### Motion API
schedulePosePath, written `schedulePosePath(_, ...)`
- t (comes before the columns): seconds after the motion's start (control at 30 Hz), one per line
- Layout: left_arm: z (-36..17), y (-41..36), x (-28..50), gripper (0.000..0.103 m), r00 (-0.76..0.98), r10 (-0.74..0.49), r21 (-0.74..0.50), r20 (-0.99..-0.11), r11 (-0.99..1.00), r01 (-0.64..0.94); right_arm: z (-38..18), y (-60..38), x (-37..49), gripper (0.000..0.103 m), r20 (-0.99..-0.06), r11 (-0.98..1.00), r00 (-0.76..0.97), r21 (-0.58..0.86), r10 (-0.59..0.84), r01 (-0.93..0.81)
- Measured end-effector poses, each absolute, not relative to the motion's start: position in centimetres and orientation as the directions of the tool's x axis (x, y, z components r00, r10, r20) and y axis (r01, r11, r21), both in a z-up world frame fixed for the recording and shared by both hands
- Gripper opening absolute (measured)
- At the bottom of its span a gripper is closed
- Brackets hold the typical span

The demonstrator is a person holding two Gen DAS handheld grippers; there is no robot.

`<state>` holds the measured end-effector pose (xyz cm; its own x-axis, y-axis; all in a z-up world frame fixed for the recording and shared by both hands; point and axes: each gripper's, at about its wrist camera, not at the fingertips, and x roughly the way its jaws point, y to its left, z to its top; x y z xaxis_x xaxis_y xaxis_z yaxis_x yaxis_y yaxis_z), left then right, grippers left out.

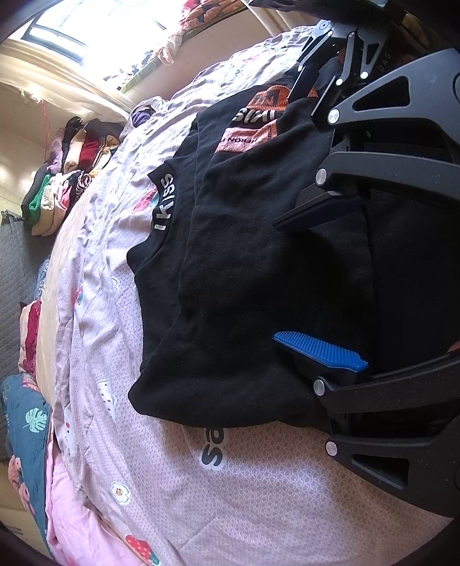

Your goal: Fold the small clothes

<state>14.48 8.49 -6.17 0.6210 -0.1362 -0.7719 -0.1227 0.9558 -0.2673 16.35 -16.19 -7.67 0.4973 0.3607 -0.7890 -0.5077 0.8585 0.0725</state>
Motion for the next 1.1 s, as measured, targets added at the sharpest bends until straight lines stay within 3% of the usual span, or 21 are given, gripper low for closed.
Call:
schedulePosePath(0.13, -6.2, 8.5, 14.5, 0.051, 0.620, -0.137, -0.269, -0.772, 0.955, -0.123, -7.6, -16.9, 16.6, 0.058, -0.786, 0.861, 0.485, 0.114, 0.383, -0.495)
schedulePosePath(0.17, -6.2, 8.5, 14.5, 0.057, 0.620, -0.143, -0.275, -0.772, 0.954, -0.122, -7.4, -17.1, 16.6, 0.058, -0.784, 0.861, 0.483, 0.125, 0.390, -0.493)
schedulePosePath(0.27, -5.8, 8.5, 14.2, 0.065, 0.624, -0.161, -0.298, -0.765, 0.947, -0.121, -6.9, -17.6, 16.5, 0.067, -0.768, 0.854, 0.478, 0.168, 0.426, -0.492)
schedulePosePath(0.43, -5.6, 8.4, 13.9, 0.065, 0.625, -0.154, -0.295, -0.766, 0.947, -0.128, -6.2, -18.5, 16.3, 0.075, -0.750, 0.861, 0.497, 0.185, 0.436, -0.474)
schedulePosePath(0.5, -5.4, 8.5, 13.9, 0.066, 0.626, -0.157, -0.301, -0.764, 0.945, -0.130, -5.8, -18.8, 16.2, 0.083, -0.736, 0.863, 0.512, 0.196, 0.443, -0.465)
schedulePosePath(0.77, -4.9, 8.1, 13.7, 0.085, 0.624, -0.153, -0.294, -0.766, 0.947, -0.130, -5.1, -19.9, 16.2, 0.096, -0.710, 0.881, 0.554, 0.206, 0.435, -0.426)
schedulePosePath(0.87, -4.7, 8.1, 13.6, 0.093, 0.627, -0.164, -0.312, -0.762, 0.941, -0.133, -5.0, -20.2, 16.1, 0.097, -0.704, 0.886, 0.564, 0.211, 0.431, -0.414)
schedulePosePath(1.1, -4.3, 7.6, 13.5, 0.094, 0.624, -0.146, -0.293, -0.768, 0.946, -0.140, -4.5, -20.7, 15.9, 0.097, -0.685, 0.894, 0.592, 0.211, 0.424, -0.396)
